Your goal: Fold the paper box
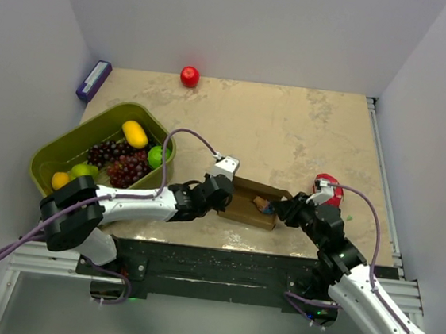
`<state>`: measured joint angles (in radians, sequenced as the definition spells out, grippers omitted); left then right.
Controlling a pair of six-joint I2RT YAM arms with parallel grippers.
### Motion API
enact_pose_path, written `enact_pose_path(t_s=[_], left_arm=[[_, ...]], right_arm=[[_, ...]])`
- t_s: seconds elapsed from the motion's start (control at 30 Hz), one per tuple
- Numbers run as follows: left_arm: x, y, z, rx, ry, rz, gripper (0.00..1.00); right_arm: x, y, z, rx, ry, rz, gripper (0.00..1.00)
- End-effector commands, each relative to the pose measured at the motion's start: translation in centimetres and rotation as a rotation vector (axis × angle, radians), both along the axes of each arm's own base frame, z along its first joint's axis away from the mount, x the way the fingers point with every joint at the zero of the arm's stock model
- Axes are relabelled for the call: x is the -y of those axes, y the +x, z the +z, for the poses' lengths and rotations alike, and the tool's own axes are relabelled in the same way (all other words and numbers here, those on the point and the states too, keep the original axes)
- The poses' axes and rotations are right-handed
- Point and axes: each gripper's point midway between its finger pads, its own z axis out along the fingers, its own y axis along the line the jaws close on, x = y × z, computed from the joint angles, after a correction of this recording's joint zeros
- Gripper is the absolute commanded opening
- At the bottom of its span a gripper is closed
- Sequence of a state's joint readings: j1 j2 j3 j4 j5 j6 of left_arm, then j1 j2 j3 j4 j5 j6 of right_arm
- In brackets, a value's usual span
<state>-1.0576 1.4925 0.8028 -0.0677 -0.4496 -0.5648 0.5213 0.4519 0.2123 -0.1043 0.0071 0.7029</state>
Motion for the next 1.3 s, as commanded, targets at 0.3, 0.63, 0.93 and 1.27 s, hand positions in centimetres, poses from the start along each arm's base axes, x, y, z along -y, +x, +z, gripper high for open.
enact_pose_path(t_s=[0.3,0.63,0.93,1.27], left_arm=[[-0.8,-2.1,-3.1,-0.034,0.057,-0.004,0.06],[-1.8,-1.7,-3.4,-0.005,0.126,0.033,0.1],[-1.8,-1.7,-3.1,0.003,0.118,0.029,0.12],[-1.4,-2.1,-2.9,0.008,0.108,0.015,0.12]], right_arm=[[0.1,-1.6,-0.5,-0.066,0.004,0.012,0.49],[-0.4,-4.9,4.7,-0.177,0.039,0.098,0.76],[-1.4,-3.5,12.2,-0.087,0.106,0.101,0.77],[-3.6,1.8,14.6,0.014,0.167,0.051,0.76]])
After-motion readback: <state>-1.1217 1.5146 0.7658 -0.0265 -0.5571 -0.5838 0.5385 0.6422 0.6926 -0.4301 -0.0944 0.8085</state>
